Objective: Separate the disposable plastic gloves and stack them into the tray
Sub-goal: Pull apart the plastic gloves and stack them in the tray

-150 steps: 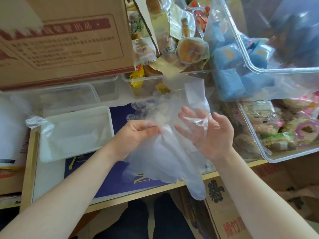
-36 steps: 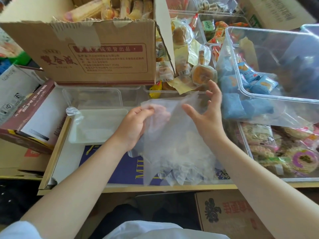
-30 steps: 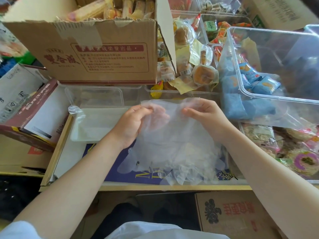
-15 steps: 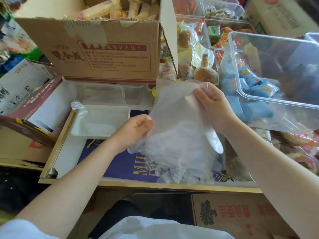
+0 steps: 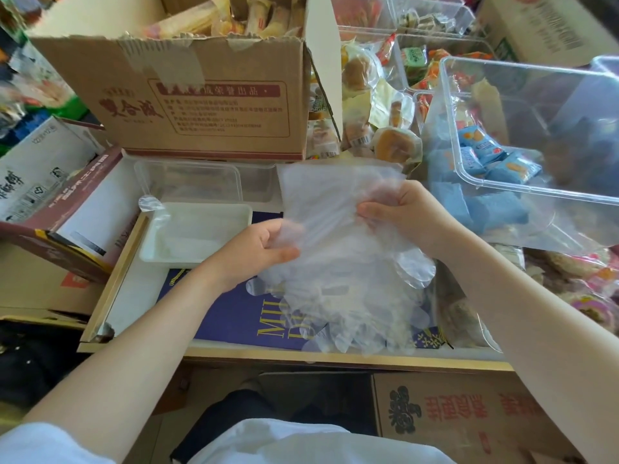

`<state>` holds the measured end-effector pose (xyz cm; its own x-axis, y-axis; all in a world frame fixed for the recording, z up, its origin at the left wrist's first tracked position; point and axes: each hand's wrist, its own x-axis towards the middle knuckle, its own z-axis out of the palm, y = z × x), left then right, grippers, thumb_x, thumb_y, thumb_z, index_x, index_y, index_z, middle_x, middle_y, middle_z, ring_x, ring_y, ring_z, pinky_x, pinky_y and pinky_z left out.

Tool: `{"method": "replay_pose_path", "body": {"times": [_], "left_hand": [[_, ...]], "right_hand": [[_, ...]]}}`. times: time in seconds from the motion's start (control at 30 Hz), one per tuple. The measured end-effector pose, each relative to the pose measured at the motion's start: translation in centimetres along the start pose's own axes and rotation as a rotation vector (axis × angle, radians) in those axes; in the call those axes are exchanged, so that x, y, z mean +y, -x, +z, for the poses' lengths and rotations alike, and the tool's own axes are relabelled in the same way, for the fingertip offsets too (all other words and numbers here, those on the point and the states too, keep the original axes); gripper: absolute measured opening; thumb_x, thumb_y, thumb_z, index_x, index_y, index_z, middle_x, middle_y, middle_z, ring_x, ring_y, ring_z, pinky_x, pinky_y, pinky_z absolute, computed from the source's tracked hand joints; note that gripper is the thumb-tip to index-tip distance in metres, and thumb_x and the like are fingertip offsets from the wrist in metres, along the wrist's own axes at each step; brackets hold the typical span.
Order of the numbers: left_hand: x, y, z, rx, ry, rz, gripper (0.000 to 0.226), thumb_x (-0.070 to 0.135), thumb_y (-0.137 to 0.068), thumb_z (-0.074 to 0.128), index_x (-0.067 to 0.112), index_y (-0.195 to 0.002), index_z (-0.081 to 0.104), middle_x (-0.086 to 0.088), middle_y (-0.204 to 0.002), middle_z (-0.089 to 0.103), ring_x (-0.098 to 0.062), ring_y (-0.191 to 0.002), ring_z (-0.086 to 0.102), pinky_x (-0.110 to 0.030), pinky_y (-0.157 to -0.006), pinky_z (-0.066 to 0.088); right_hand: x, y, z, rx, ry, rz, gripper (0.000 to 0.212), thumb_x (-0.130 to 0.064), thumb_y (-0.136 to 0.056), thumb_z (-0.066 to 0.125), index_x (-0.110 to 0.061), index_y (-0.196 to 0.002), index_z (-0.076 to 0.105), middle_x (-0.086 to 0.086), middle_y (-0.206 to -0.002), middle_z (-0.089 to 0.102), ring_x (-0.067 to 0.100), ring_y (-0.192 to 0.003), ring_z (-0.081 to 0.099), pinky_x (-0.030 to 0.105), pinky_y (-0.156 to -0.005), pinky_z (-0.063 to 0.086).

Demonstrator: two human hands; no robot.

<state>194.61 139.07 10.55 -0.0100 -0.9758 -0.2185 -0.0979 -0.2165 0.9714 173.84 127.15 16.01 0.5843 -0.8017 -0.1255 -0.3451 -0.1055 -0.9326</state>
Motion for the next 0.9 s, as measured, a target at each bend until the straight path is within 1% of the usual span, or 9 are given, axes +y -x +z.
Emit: {"method": "replay_pose_path", "body": {"times": [0.1,0.2,0.37,0.43,0.53,0.67,0.77,0.83,0.9], "left_hand": [[1.3,-1.1,1.4,0.150,0.037,0.091,0.008,0.021,-0.089,0.056,0.021,-0.092,0.063,0.015,-0.085,0.067,0.006,-0.080,0.061,-0.010,-0.073,0.045],[1.6,-2.0,2.4,0.344,0.146,0.071,0.021,0.012,-0.096,0.050,0.016,-0.079,0.062,0.013,-0.062,0.064,0.004,-0.060,0.059,-0.010,-0.061,0.046],[-1.2,-2.4,1.9,0.544,0.051,-0.094,0.020,0.021,-0.094,0.055,0.022,-0.076,0.065,0.002,-0.072,0.061,-0.012,-0.068,0.056,-0.026,-0.067,0.043],[-2.3,-2.4,1.4,0.597,0.013,-0.156,0.022,0.021,-0.093,0.057,0.019,-0.072,0.062,-0.003,-0.067,0.055,-0.013,-0.061,0.049,-0.027,-0.061,0.039],[-3.9,-2.5,0.3,0.657,-0.155,-0.228,0.037,0.019,-0.092,0.058,0.016,-0.057,0.046,0.000,-0.052,0.039,-0.012,-0.045,0.033,-0.022,-0.047,0.027],[-6.3,-2.8,-1.5,0.745,-0.302,-0.314,0.032,0.023,-0.094,0.050,0.013,-0.064,0.046,-0.001,-0.061,0.046,-0.018,-0.059,0.041,-0.028,-0.053,0.031],[-7.3,-3.2,-2.4,0.741,-0.430,-0.287,0.029,0.027,-0.097,0.045,0.008,-0.076,0.046,-0.003,-0.069,0.049,-0.020,-0.066,0.043,-0.029,-0.055,0.030],[-7.5,-3.6,-2.7,0.683,-0.476,-0.238,0.028,0.026,-0.098,0.043,0.008,-0.077,0.043,-0.004,-0.071,0.047,-0.020,-0.067,0.040,-0.025,-0.054,0.029],[-7.6,-4.0,-2.9,0.610,-0.514,-0.198,0.027,0.024,-0.098,0.044,0.005,-0.078,0.045,-0.007,-0.075,0.050,-0.020,-0.070,0.042,-0.027,-0.056,0.028]], "right_hand": [[-0.2,0.2,0.5,-0.088,0.066,-0.003,0.007,-0.009,-0.086,0.065,-0.008,-0.079,0.067,-0.010,-0.054,0.066,0.006,-0.046,0.057,0.019,-0.050,0.046],[0.8,0.1,1.0,-0.135,0.124,0.012,0.007,-0.016,-0.085,0.067,-0.010,-0.084,0.068,-0.010,-0.059,0.068,0.011,-0.047,0.052,0.026,-0.050,0.043],[4.0,0.9,2.5,-0.259,0.061,0.166,0.011,-0.019,-0.080,0.072,-0.021,-0.089,0.065,-0.009,-0.060,0.067,0.011,-0.057,0.055,0.022,-0.052,0.042],[5.5,1.1,3.5,-0.307,0.077,0.196,0.004,-0.018,-0.082,0.071,-0.019,-0.082,0.067,-0.007,-0.060,0.068,0.013,-0.055,0.050,0.024,-0.052,0.038],[7.8,1.2,4.9,-0.320,0.070,0.267,0.009,-0.014,-0.086,0.065,-0.013,-0.077,0.066,-0.002,-0.058,0.066,0.010,-0.041,0.038,0.020,-0.039,0.027],[10.5,1.4,6.3,-0.417,0.170,0.397,0.013,-0.020,-0.089,0.062,-0.013,-0.078,0.063,-0.002,-0.055,0.057,0.010,-0.044,0.043,0.017,-0.036,0.029],[13.3,0.6,7.4,-0.316,0.345,0.438,0.023,-0.030,-0.090,0.059,-0.016,-0.071,0.057,-0.002,-0.061,0.057,0.012,-0.051,0.048,0.024,-0.049,0.041],[14.9,-0.5,7.9,-0.055,0.433,0.386,0.015,-0.031,-0.089,0.060,-0.017,-0.091,0.061,0.003,-0.087,0.063,0.021,-0.079,0.059,0.032,-0.072,0.046],[16.0,-1.7,7.9,0.117,0.598,0.337,0.042,-0.033,-0.089,0.060,-0.011,-0.124,0.053,0.010,-0.125,0.054,0.030,-0.115,0.050,0.037,-0.092,0.040]]}}
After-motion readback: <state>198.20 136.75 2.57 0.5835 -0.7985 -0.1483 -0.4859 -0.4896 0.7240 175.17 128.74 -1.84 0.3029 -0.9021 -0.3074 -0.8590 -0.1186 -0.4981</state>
